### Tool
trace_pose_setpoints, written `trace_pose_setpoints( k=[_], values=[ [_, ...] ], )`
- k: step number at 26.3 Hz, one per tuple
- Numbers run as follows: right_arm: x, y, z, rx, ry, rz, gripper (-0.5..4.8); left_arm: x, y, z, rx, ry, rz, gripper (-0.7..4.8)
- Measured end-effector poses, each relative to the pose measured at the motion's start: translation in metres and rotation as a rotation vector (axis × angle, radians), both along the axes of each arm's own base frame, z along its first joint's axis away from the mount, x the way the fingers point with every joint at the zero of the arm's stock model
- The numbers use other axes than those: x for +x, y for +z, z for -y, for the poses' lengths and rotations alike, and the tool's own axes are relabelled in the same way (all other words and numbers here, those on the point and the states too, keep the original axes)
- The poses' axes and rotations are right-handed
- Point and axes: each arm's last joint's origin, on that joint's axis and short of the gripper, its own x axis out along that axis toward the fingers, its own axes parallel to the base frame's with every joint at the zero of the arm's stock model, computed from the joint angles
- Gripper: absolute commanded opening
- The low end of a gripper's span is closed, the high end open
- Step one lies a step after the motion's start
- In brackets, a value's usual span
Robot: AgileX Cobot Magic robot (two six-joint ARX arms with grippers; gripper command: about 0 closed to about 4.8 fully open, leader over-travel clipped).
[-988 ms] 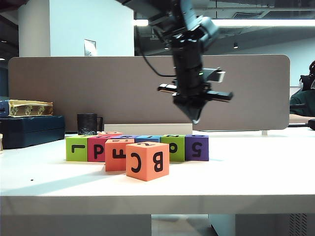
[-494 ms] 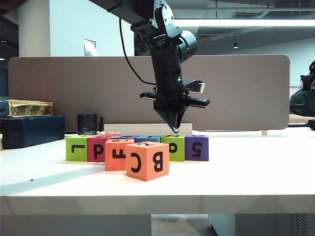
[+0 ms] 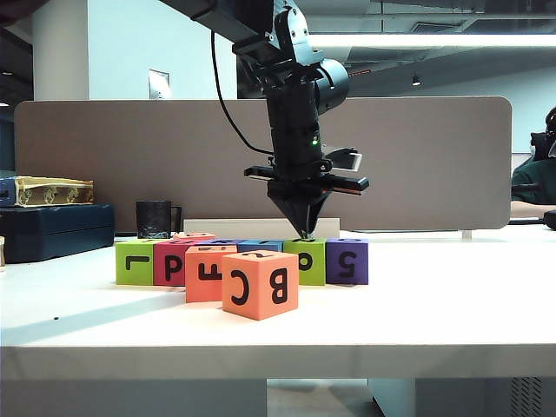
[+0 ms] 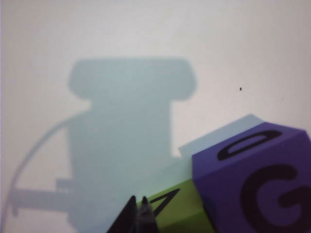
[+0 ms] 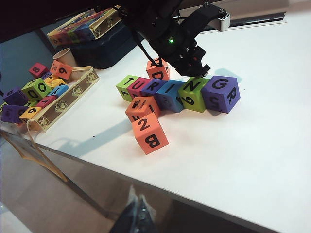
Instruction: Select the appropriate blocks from the scattered letter blocks on the table and arrange them in a row to spell out "TURING".
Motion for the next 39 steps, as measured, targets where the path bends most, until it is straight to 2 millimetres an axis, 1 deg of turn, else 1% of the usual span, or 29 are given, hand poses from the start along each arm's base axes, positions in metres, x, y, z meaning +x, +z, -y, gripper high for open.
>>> trace_pose_setpoints(
  k=[7, 18, 28, 34, 39],
  values=[
    [0.000, 0.000, 0.000, 0.000, 0.000, 0.000, -0.01, -0.003, -0.001, 0.001, 0.011, -0.004, -0.015, -0.06],
    [0.000, 0.000, 0.000, 0.000, 0.000, 0.001, -0.01, -0.014, -0.001, 0.013, 0.009, -0.041, -0.030, -0.06],
    [0.000, 0.000, 0.000, 0.000, 0.000, 0.000, -0.01, -0.015, -0.002, 0.011, 0.029, -0.038, -0.047, -0.06],
    [0.000, 0.000, 0.000, 0.000, 0.000, 0.000, -0.01, -0.014, -0.001, 0.010, 0.079, -0.009, -0.005, -0.06],
    [0.000, 0.000, 0.000, 0.000, 0.000, 0.000, -0.01, -0.012, 0.002, 0.012, 0.066, -0.003, 0.025, -0.06]
  ],
)
